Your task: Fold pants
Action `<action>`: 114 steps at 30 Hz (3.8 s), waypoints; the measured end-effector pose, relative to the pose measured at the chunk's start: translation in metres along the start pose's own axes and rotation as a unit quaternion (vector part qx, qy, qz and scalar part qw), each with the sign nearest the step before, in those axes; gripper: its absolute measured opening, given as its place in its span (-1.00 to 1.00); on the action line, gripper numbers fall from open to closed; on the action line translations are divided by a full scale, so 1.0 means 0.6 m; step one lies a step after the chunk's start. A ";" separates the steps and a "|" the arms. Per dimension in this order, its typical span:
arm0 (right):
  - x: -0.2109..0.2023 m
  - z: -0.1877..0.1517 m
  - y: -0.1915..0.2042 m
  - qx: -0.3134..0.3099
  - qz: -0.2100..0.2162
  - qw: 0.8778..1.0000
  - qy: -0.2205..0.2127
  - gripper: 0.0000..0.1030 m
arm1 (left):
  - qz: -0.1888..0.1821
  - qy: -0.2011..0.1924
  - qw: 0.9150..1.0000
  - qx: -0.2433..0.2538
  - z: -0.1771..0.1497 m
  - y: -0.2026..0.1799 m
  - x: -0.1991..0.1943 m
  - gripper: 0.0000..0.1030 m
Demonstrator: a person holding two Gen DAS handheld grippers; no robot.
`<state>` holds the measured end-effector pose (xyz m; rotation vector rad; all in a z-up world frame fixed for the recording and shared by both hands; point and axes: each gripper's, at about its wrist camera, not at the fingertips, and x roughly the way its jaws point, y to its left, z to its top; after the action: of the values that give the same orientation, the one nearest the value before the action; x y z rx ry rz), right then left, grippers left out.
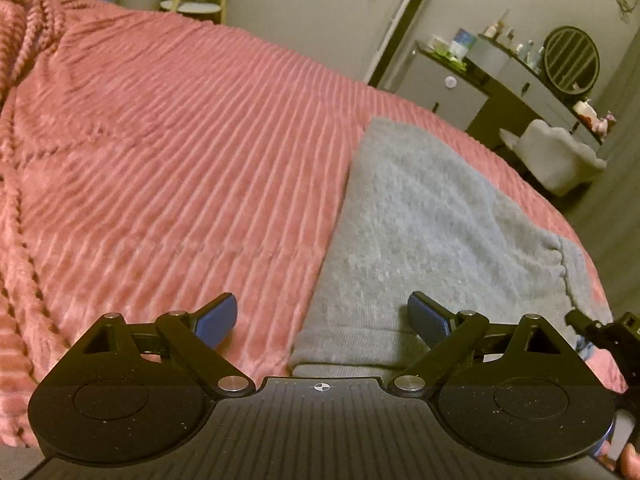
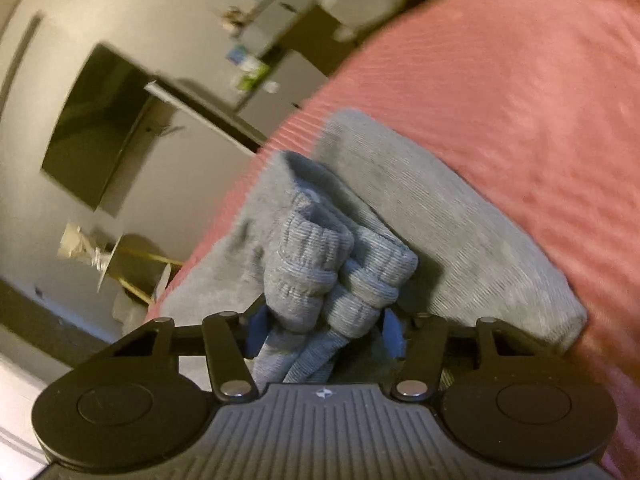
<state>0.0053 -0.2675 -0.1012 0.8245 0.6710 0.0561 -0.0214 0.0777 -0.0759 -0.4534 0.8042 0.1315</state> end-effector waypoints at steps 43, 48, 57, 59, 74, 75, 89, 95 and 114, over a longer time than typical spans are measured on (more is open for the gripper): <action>-0.001 -0.027 0.060 -0.309 -0.232 0.922 -0.035 0.95 | 0.059 0.018 0.998 0.025 -0.013 -0.024 0.018 0.86; -0.032 -0.022 0.078 -0.312 -0.217 0.921 -0.081 0.95 | 0.059 0.020 0.998 0.027 -0.013 -0.025 0.018 0.86; 0.009 -0.042 0.064 -0.325 -0.234 0.916 -0.024 0.95 | 0.068 0.035 0.995 0.056 -0.019 -0.041 0.028 0.87; 0.001 -0.042 0.053 -0.308 -0.227 0.924 -0.024 0.95 | 0.066 0.041 0.996 0.050 -0.020 -0.039 0.029 0.88; -0.045 -0.032 0.025 -0.176 -0.199 0.964 0.002 0.95 | -0.001 0.082 0.994 0.071 -0.038 -0.036 -0.011 0.88; -0.050 -0.031 0.024 -0.165 -0.201 0.966 0.007 0.95 | -0.004 0.090 0.993 0.077 -0.040 -0.039 -0.012 0.88; -0.031 0.120 -0.018 -0.112 -0.023 0.984 0.134 0.95 | -0.154 0.109 0.979 0.077 0.101 0.020 0.062 0.87; 0.056 0.163 -0.083 -0.071 0.006 0.980 0.186 0.95 | -0.217 0.159 0.961 0.062 0.113 0.014 0.166 0.87; 0.150 0.181 -0.085 -0.075 0.136 0.957 0.246 0.90 | -0.313 0.151 0.929 0.127 0.115 -0.085 0.249 0.71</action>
<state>0.1283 -0.3475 -0.1315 0.7560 1.0024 0.5713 0.1426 0.0540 -0.1244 -0.4696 0.9254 -0.6453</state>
